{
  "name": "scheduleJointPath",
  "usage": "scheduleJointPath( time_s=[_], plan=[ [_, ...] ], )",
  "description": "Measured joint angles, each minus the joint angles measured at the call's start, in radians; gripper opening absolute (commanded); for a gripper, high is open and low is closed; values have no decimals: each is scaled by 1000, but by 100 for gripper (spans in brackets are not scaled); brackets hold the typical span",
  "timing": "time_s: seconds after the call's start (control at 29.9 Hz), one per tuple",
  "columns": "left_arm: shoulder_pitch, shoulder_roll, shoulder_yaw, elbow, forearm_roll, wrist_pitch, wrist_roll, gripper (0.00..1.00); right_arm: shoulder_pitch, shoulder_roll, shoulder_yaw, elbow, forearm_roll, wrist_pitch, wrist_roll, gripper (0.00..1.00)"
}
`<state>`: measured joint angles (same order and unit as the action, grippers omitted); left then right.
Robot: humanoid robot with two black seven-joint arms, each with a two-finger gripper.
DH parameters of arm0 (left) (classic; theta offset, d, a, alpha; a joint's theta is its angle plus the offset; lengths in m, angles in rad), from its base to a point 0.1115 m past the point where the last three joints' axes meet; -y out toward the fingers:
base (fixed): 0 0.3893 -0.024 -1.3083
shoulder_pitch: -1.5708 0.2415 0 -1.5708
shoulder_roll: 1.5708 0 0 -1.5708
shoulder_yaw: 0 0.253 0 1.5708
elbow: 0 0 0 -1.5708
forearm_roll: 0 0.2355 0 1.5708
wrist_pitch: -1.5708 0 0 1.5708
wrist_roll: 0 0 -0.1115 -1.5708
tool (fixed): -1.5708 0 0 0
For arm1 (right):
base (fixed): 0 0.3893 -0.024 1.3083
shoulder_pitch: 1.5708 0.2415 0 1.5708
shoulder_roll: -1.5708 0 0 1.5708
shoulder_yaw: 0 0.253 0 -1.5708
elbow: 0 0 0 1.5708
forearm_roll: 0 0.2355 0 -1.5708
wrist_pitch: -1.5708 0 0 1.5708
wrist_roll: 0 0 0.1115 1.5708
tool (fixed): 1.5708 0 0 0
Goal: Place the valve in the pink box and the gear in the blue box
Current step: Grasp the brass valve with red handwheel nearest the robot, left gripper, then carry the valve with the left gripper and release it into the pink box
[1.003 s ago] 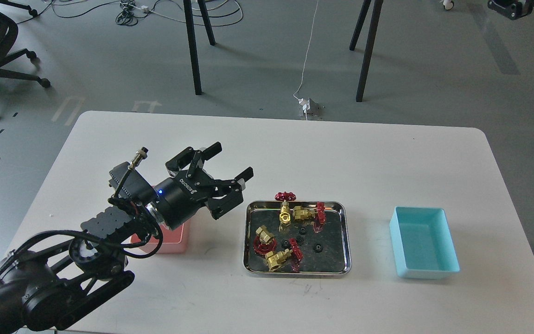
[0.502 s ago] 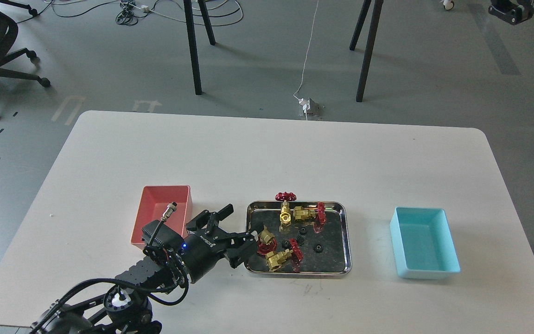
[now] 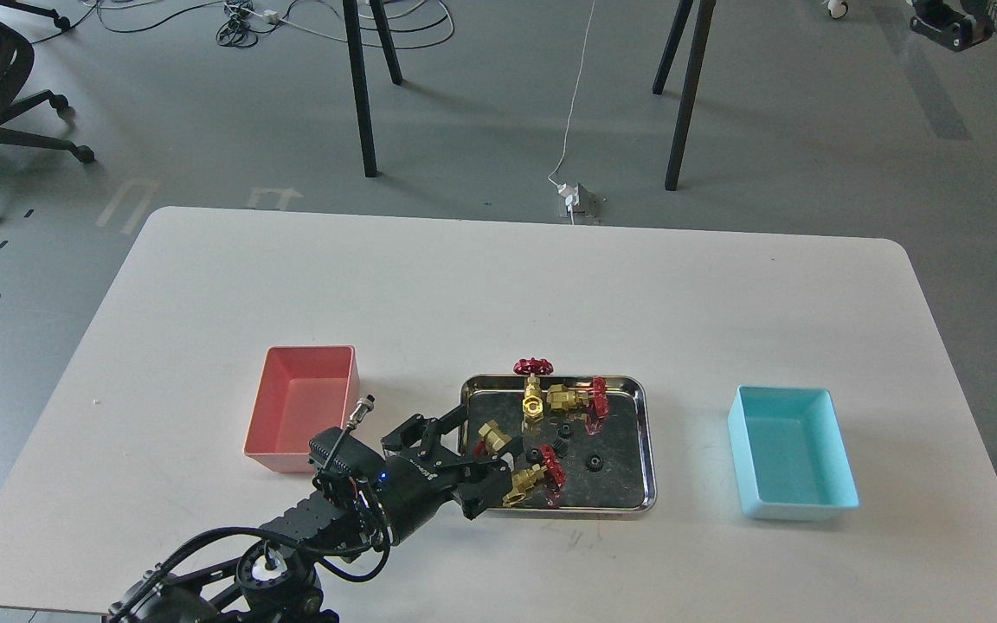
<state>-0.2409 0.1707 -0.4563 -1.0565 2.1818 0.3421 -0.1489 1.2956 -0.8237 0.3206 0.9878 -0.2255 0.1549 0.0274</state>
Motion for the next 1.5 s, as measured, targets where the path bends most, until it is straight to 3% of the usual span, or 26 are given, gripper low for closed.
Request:
scheduleJointPath(
  time_s=[0.53,0.8,0.9,1.04,1.17,1.34,1.5],
  plan=[
    [-64,-49,39,80,0,0,4,96,3,1,1,0,0,0,-6,100],
    [-57,-51,55,94,0,0,0,83,5,2,2,-2,0,0,-6,100],
    [-56,-47,56,95,0,-1,-4,73,4,3,2,-3,0,0,-6,100],
    [-54,-47,56,95,0,-13,-10,34,4,3,2,-6,0,0,-6,100],
    [-54,-47,55,94,0,-24,-2,8,4,3,2,-8,-1,-2,-6,100],
    [-58,-51,44,82,0,-26,35,6,4,3,1,-8,-2,-2,-6,100],
    [-71,-32,20,30,0,-26,42,6,-3,3,0,-9,-3,-1,-6,100]
  ],
)
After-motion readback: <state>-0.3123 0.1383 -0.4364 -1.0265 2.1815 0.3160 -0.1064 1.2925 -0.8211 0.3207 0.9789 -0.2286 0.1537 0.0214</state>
